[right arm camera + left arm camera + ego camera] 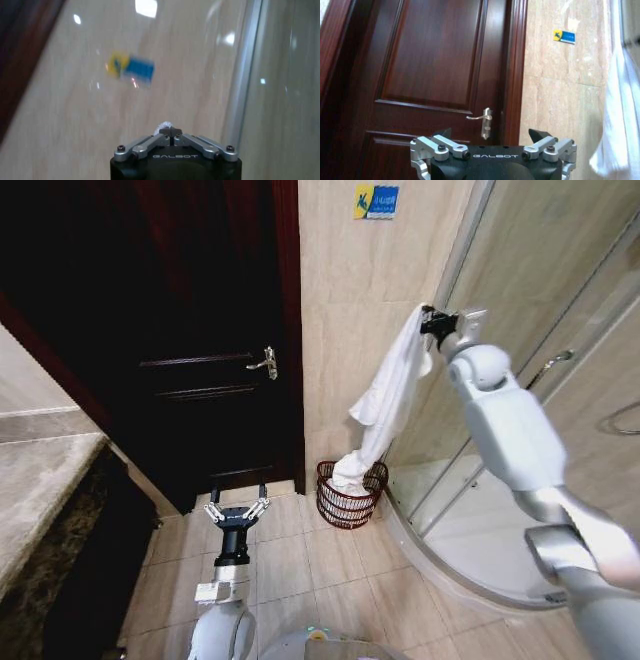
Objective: Discard the used towel into the hamper.
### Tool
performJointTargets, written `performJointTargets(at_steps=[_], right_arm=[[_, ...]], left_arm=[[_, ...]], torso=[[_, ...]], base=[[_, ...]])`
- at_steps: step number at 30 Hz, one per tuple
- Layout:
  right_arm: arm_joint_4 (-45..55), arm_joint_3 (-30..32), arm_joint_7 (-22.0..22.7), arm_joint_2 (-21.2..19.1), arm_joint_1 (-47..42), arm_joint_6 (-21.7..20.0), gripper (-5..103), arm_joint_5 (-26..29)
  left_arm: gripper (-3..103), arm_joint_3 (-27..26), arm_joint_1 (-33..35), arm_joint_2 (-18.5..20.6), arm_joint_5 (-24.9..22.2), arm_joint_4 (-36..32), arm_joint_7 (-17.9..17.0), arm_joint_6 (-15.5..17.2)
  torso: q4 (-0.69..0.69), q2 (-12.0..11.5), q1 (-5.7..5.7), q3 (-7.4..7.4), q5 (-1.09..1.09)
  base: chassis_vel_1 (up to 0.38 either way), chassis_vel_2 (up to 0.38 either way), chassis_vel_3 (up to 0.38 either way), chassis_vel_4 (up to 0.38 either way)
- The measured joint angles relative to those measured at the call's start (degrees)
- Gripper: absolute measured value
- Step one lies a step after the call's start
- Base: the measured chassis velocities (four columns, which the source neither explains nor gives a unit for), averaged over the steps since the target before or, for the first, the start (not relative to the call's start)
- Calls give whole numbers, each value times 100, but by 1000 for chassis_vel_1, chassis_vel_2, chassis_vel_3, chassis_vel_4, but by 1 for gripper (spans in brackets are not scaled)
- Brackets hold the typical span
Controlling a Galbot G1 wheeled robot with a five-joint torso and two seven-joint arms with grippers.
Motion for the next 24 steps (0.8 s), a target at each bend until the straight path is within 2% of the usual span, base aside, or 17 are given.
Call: performJointTargets(at_steps=[1, 4, 10, 19, 24], right_arm=[[0, 0, 0, 0, 0, 0, 0, 0], [-98, -376, 136, 7, 925, -84, 0, 377], [-288, -745, 311, 118, 1681, -275, 0, 785], [-571, -843, 468, 359, 1268, -151, 0, 816], [-607, -720, 561, 455, 893, -56, 0, 724]], left_arm=[[100, 0, 0, 0, 0, 0, 0, 0], [100, 75, -23, -53, 45, 32, 13, 12], [100, 96, -88, -30, 33, 74, 16, 15], [100, 118, -148, -24, 7, 184, 8, 3], [100, 109, -172, -5, -14, 197, 2, 5]], torso=[[0, 0, 0, 0, 0], [3, 0, 0, 0, -2], [3, 0, 1, -1, -2], [2, -2, 2, 1, 4], [4, -2, 3, 1, -2]], base=[[0, 0, 0, 0], [0, 0, 0, 0], [0, 0, 0, 0], [0, 0, 0, 0], [0, 0, 0, 0]])
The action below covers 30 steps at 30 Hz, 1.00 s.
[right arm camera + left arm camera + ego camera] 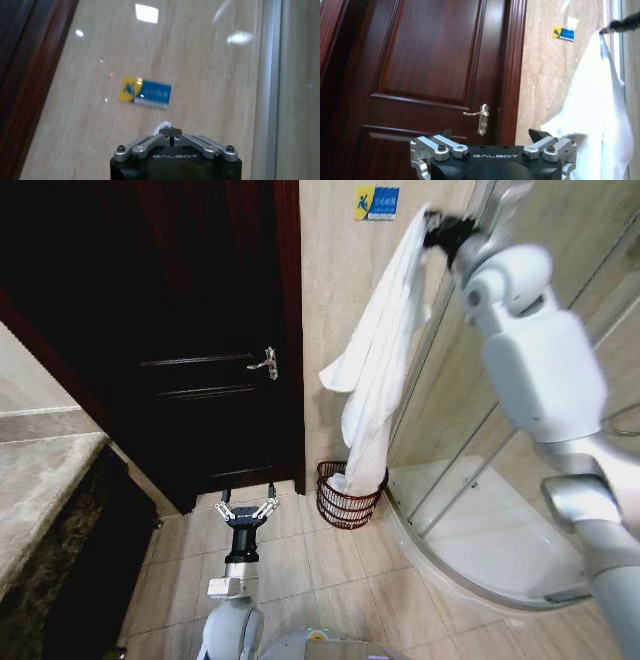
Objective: Discard the used towel into the hamper.
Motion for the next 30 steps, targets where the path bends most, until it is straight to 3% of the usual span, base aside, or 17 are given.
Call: performJointTargets(at_steps=[8, 16, 20, 23, 25, 30], right_arm=[[664, 626, -143, -456, -1629, 17, 0, -405], [769, 757, -281, -587, -1922, 115, 0, -641], [1035, 541, -154, -356, -2072, 95, 0, -391], [1438, 389, 244, -16, -2325, -90, 0, 75], [1463, 379, 362, 82, -2413, -124, 0, 97], [914, 616, 336, 262, -3060, 141, 0, -630]], left_arm=[[100, -31, -53, 93, -104, 41, -7, 44], [100, -13, -83, 143, -119, 137, -16, 44], [100, 12, -87, 115, -114, 172, -17, 41], [100, 17, -110, 107, -108, 188, -9, 41], [100, 15, -112, 108, -107, 188, -9, 40], [100, -19, -54, 144, -112, 171, -34, -10]], torso=[[-4, 0, -1, 0, 5], [-4, 0, -2, -1, -1], [-2, 0, -1, -1, 2], [0, 0, -2, -1, 0], [2, 0, -2, -2, -2], [-1, 0, -2, -1, 4]], base=[[0, 0, 0, 0], [0, 0, 0, 0], [0, 0, 0, 0], [0, 0, 0, 0], [0, 0, 0, 0], [0, 0, 0, 0]])
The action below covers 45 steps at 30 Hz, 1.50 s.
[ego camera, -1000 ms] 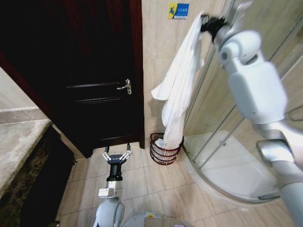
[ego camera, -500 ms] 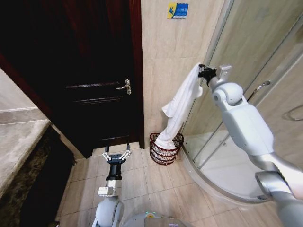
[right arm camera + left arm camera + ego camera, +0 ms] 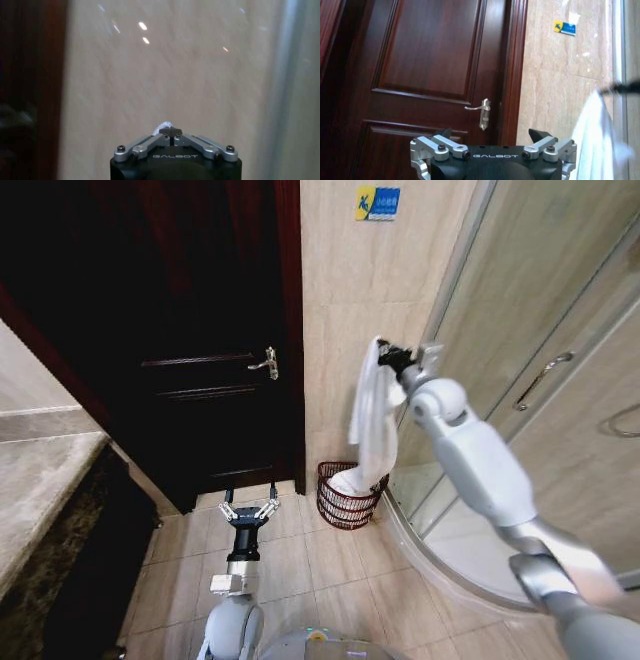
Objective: Discard the used towel into the hamper.
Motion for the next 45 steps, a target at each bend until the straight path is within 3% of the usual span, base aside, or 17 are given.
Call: performJointTargets(at_steps=[5, 9, 12, 24, 31, 35, 37, 39, 41, 43, 45], right_arm=[[-415, 414, -192, -46, -592, 138, 0, -330], [-833, 690, -420, -57, -934, 607, 0, -610], [-792, 782, -597, -60, -1137, 623, 0, -736], [-1236, 482, -559, 296, -870, 1424, 0, -2232], [-1474, 428, -744, 685, -1297, 1481, 0, -2340], [-1862, 508, -396, 936, -1439, 1473, 0, -2874], [-1939, 627, -316, 975, -1569, 1251, 0, -3296], [-1907, 682, -405, 938, -1651, 1171, 0, -3467], [-1788, 835, -841, 824, -1828, 1159, 0, -3891], [-1720, 994, -1518, 705, -1979, 1591, 0, -4130], [-1687, 1020, -1762, 679, -2040, 1792, 0, -4112]], left_arm=[[100, -2, 32, 2, 7, 21, -4, -44], [100, 76, 2, -52, 89, 25, -4, -28], [100, 99, -6, -63, 120, 25, -3, -7], [100, 96, 91, -63, 190, 1, -7, -40], [100, 111, 113, -51, 191, 7, -27, -96], [100, 116, 119, -29, 191, 7, -34, -101], [100, 117, 129, -6, 191, 0, -37, -101], [100, 116, 131, 4, 189, -2, -38, -101], [100, 115, 130, 25, 180, -4, -44, -101], [100, 117, 125, 51, 171, 3, -47, -101], [100, 124, 125, 56, 169, 8, -49, -101]], torso=[[-3, 0, 0, 0, 2], [-3, 0, 0, -1, -2], [-2, 0, 0, -1, -3], [1, 0, 0, -1, -5], [-1, 0, 0, 0, -1], [1, 0, 0, 0, -1], [0, 0, 0, 0, -2], [0, 0, 0, 0, -2], [-2, 0, 0, 0, -2], [-5, 0, 0, -1, -3], [-4, 0, 0, -1, -4]], base=[[0, 0, 0, 0], [0, 0, 0, 0], [0, 0, 0, 0], [0, 0, 0, 0], [0, 0, 0, 0], [0, 0, 0, 0], [0, 0, 0, 0], [0, 0, 0, 0], [0, 0, 0, 0], [0, 0, 0, 0], [0, 0, 0, 0]])
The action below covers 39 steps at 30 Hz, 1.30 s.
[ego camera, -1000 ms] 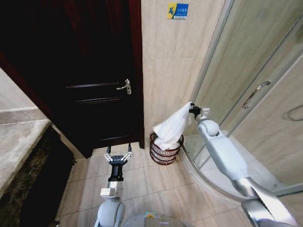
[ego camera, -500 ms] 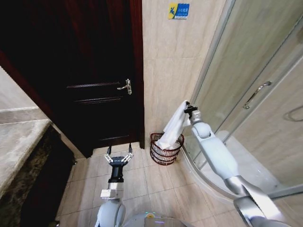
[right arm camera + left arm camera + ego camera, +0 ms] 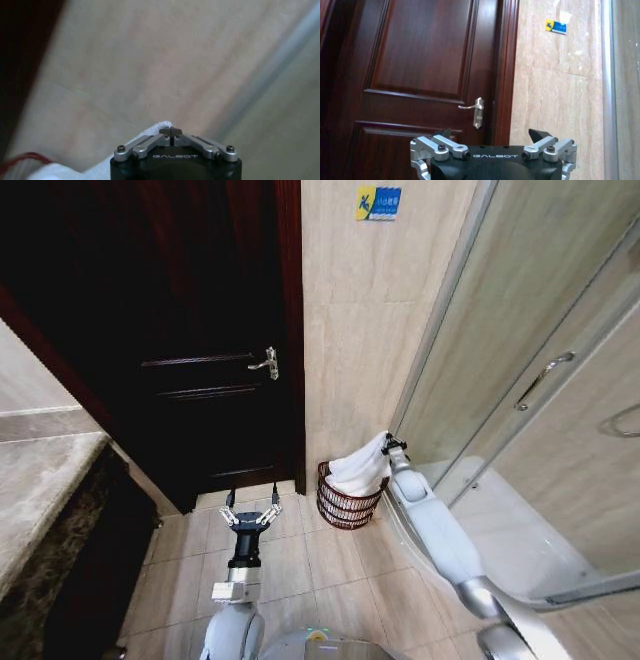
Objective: Discard the used towel into the hamper.
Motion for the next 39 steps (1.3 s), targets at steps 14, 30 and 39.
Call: performJointTargets(at_steps=[14, 30, 39], right_arm=[[-1085, 144, 568, 1226, 241, 352, 0, 1772], [-1453, 555, 1352, 1726, 946, 1045, 0, 1392], [-1267, 410, 1254, 1606, 755, 632, 0, 1540]], left_arm=[[100, -34, 66, 155, -81, -57, -42, 20], [100, -123, 110, 315, -206, -136, -17, 37], [100, -179, 140, 360, -348, -89, -3, -107]], torso=[[4, 0, 0, 0, 1], [3, -1, 1, 1, 3], [4, -1, 1, 0, 3]], base=[[0, 0, 0, 0], [0, 0, 0, 0], [0, 0, 0, 0]])
